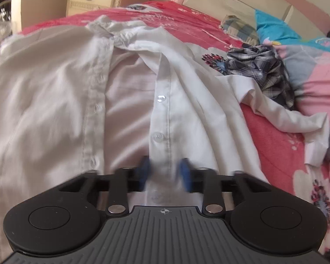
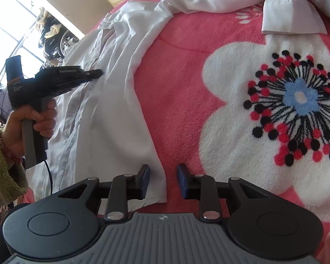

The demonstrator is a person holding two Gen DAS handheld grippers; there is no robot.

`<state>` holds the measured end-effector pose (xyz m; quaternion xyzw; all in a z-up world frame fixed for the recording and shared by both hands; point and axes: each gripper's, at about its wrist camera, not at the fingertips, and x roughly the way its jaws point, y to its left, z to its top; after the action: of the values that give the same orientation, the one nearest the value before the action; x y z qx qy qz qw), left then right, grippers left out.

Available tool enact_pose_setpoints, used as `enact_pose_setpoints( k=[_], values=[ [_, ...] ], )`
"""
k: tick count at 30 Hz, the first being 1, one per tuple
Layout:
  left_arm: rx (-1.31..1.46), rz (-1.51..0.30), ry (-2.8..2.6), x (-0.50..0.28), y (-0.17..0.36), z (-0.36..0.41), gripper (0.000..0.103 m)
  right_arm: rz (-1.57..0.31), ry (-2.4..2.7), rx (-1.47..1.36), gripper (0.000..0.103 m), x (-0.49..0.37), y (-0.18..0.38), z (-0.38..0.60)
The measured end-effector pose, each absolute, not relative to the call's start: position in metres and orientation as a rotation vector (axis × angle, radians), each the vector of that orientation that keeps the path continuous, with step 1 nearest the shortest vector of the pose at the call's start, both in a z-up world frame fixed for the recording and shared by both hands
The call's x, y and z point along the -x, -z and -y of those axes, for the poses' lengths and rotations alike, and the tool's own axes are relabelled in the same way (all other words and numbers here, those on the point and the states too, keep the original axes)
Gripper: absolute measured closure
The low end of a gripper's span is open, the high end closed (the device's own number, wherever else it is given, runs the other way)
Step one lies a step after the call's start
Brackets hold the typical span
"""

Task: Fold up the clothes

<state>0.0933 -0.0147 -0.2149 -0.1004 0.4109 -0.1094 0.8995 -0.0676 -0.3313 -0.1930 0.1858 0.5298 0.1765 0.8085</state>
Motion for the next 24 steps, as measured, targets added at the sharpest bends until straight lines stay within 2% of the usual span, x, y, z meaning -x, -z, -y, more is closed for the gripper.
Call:
enact_pose_setpoints(
  k=[6, 12, 14, 16, 18, 20, 24],
  values=[
    [0.276, -0.8, 0.086, -0.076, 0.192, -0.016, 0.101, -1.116, -0.385, -0.44, 0.074, 0.07, 0.198, 0.337],
    [0.236, -0.883, -0.011, -0.084, 0.209, -0.03, 0.099, -1.113, -0.389, -0.456, 0.075, 0.07, 0.199, 0.338],
    [0.252, -0.905, 0.004, -0.086, 0.206, -0.036, 0.094, -1.111, -0.393, -0.467, 0.075, 0.07, 0.2, 0.339],
    [0.307, -0.894, 0.025, -0.081, 0.196, -0.046, 0.076, -1.107, -0.395, -0.481, 0.075, 0.071, 0.201, 0.341],
    [0.33, -0.87, 0.025, -0.068, 0.182, -0.058, 0.069, -1.105, -0.394, -0.503, 0.075, 0.071, 0.202, 0.344],
    [0.35, -0.846, 0.024, -0.054, 0.169, -0.07, 0.067, -1.106, -0.39, -0.529, 0.075, 0.07, 0.202, 0.347],
    [0.377, -0.915, 0.096, -0.015, 0.163, -0.079, 0.067, -1.102, -0.376, -0.543, 0.072, 0.067, 0.194, 0.347]
  ],
)
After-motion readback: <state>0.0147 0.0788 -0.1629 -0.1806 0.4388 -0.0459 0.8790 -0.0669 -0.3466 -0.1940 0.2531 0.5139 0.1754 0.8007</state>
